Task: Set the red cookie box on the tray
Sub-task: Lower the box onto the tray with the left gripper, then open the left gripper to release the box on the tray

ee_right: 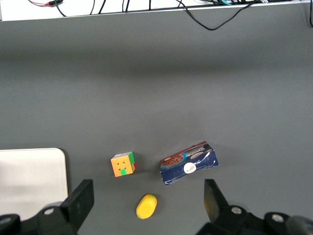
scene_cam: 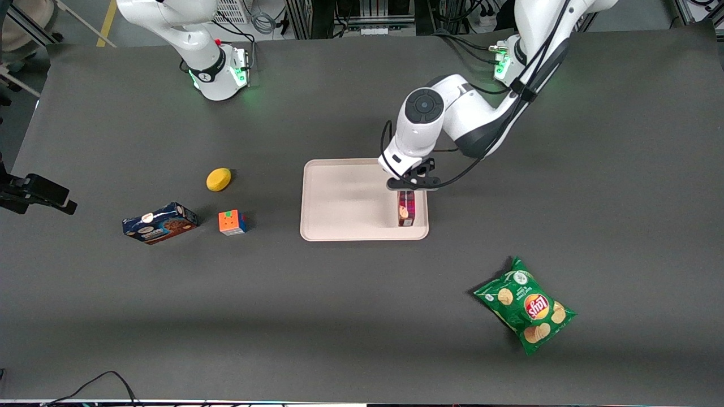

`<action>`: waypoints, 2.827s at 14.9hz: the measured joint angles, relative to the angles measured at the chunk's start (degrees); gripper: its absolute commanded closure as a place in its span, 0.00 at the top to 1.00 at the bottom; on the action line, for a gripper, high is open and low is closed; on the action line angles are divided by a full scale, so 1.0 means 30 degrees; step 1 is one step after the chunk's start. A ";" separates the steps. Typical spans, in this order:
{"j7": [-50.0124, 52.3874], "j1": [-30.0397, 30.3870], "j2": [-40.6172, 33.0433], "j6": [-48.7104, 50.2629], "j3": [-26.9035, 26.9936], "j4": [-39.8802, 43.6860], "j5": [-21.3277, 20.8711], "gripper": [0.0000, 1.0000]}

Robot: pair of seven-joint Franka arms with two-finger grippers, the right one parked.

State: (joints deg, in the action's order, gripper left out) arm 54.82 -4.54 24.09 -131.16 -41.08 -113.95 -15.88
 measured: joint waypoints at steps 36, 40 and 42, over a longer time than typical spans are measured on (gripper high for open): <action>-0.3450 0.0069 -0.1033 0.7016 0.0285 0.4836 -0.1163 1.00; -0.7904 0.0113 -0.3165 1.2363 0.1589 0.8307 0.0175 1.00; -1.0883 0.0094 -0.4166 1.3644 0.3568 0.9393 0.1194 1.00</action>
State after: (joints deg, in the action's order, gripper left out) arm 22.17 -4.26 11.59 -90.23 -30.38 -85.77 -12.29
